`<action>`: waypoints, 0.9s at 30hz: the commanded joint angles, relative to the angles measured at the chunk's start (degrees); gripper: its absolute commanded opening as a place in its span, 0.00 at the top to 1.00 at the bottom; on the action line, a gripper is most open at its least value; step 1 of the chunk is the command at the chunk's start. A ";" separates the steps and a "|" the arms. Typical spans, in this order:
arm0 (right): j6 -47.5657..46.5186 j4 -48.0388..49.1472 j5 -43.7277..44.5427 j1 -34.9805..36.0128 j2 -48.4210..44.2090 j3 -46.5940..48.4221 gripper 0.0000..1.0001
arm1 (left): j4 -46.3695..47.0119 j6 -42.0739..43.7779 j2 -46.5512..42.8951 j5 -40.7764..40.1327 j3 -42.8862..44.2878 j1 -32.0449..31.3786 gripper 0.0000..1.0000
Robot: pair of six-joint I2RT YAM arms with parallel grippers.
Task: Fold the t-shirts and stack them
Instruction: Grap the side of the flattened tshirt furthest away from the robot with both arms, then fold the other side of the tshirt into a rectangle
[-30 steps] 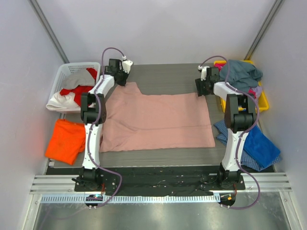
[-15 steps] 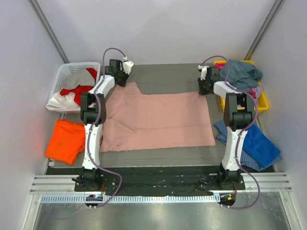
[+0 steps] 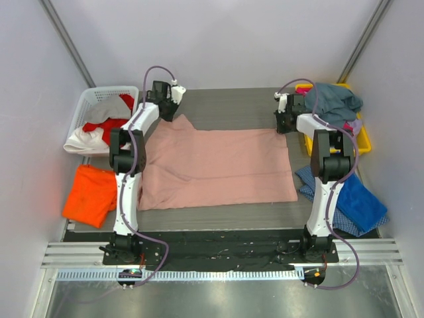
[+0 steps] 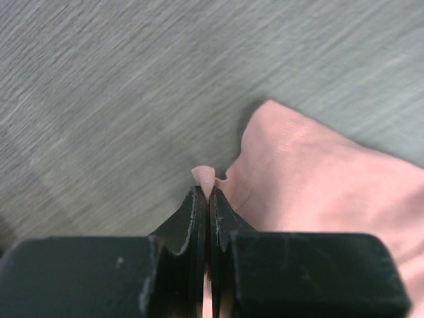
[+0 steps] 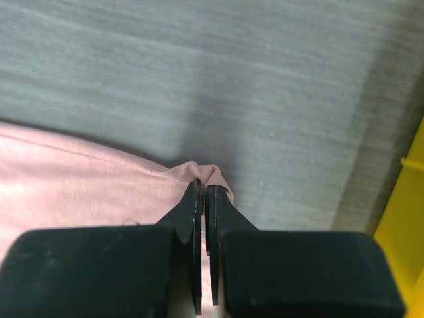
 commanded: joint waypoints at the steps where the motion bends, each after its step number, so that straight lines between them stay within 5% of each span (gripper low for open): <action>1: -0.80 -2.50 0.60 -0.49 -7.04 -1.72 0.99 | -3.41 0.94 -8.58 -1.46 -1.28 -2.01 1.00; 27: -2.56 -6.99 -3.44 -0.49 -25.15 -15.25 0.99 | -5.26 3.40 -33.98 -1.55 -25.62 -3.51 1.00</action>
